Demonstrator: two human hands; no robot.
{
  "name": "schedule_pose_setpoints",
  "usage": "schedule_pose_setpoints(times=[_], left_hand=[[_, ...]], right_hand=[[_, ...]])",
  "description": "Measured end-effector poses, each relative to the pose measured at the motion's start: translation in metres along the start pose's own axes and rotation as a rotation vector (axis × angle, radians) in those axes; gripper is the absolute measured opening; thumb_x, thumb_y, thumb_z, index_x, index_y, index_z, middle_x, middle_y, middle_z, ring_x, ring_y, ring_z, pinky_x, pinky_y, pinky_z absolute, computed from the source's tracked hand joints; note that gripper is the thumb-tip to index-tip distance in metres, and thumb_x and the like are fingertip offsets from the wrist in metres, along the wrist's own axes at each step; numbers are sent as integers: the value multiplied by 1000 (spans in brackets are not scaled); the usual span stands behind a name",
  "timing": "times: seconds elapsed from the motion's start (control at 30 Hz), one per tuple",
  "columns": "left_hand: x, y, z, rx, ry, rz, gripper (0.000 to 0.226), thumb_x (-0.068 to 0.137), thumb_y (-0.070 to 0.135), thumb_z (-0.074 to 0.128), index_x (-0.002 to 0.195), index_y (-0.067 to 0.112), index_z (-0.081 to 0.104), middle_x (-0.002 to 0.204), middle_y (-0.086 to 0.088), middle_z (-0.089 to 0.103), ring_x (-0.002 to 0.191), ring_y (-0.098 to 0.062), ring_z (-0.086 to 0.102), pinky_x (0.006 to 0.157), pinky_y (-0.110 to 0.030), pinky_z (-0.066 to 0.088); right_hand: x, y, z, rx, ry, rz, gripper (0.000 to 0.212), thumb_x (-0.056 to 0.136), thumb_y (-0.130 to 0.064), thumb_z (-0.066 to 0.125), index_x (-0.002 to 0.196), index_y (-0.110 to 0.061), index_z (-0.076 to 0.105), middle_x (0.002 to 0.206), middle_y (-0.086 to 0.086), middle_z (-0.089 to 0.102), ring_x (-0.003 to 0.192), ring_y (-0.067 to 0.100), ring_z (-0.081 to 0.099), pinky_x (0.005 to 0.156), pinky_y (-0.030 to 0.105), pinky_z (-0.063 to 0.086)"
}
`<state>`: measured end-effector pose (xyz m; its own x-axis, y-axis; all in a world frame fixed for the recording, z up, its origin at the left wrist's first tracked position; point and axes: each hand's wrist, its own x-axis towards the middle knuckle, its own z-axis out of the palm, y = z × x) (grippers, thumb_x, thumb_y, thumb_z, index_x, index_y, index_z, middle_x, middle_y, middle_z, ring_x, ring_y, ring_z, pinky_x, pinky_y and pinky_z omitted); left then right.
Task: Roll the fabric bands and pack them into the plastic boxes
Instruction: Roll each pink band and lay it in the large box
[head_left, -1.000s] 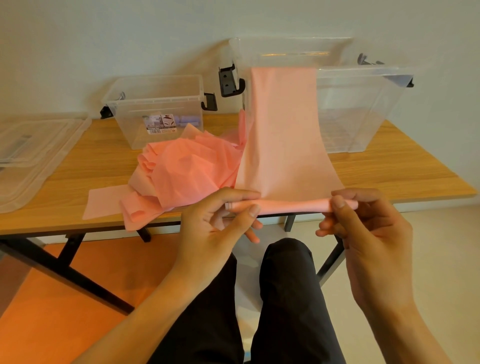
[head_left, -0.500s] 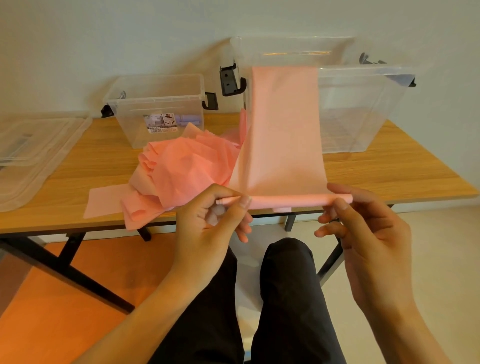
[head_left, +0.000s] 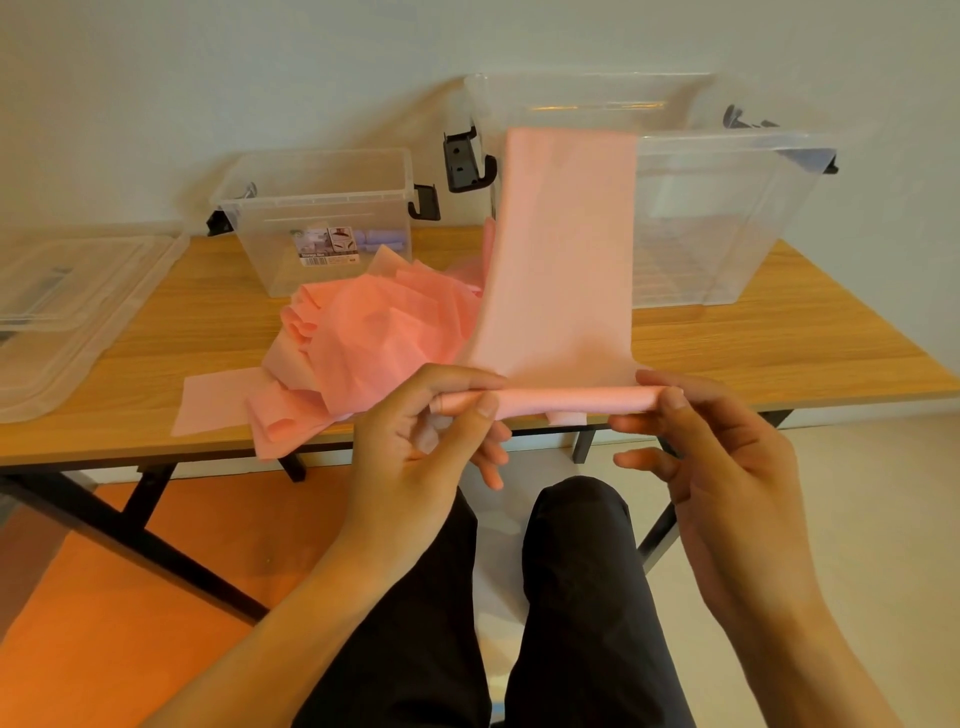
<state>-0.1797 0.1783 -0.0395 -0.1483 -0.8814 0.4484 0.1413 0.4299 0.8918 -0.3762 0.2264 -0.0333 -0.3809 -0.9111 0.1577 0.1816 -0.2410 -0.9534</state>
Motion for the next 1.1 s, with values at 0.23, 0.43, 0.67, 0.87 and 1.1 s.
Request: schedule_pose_setpoints(times=[0.23, 0.43, 0.67, 0.87, 1.1], left_hand=[[-1, 1, 5, -2, 32, -47, 15, 96, 20, 58, 96, 8, 66, 70, -5, 70, 54, -23, 65, 49, -31, 55], [-2, 1, 9, -84, 25, -96, 19, 95, 22, 57, 91, 5, 64, 68, -8, 69, 52, -24, 64, 49, -30, 53], [-2, 1, 10, -86, 1, -134, 18, 95, 21, 55, 93, 4, 63, 70, -7, 70, 56, -22, 65, 51, -30, 54], [-2, -1, 10, -6, -39, -91, 11, 97, 24, 57, 98, 13, 60, 91, 10, 65, 86, -22, 72, 54, -29, 56], [2, -2, 9, -17, -115, -22, 18, 90, 10, 70, 106, 17, 68, 99, 8, 67, 85, -27, 69, 57, -29, 57]], right_hand=[[1, 1, 1, 49, 31, -88, 18, 92, -22, 60, 103, -10, 68, 81, 8, 66, 70, 21, 62, 62, 27, 57], [0, 2, 0, 12, -45, -98, 35, 83, -32, 67, 111, -10, 67, 80, 6, 62, 66, 17, 55, 60, 28, 55], [0, 6, -5, 22, -82, -31, 31, 87, -25, 63, 112, -6, 67, 94, 6, 68, 82, 25, 62, 63, 29, 58], [0, 3, -5, 59, -20, -100, 21, 86, -18, 65, 105, -9, 68, 80, 7, 62, 68, 21, 59, 59, 29, 54], [1, 0, -9, 34, -64, -180, 15, 86, -21, 68, 101, -22, 71, 84, 10, 63, 70, 25, 60, 61, 31, 55]])
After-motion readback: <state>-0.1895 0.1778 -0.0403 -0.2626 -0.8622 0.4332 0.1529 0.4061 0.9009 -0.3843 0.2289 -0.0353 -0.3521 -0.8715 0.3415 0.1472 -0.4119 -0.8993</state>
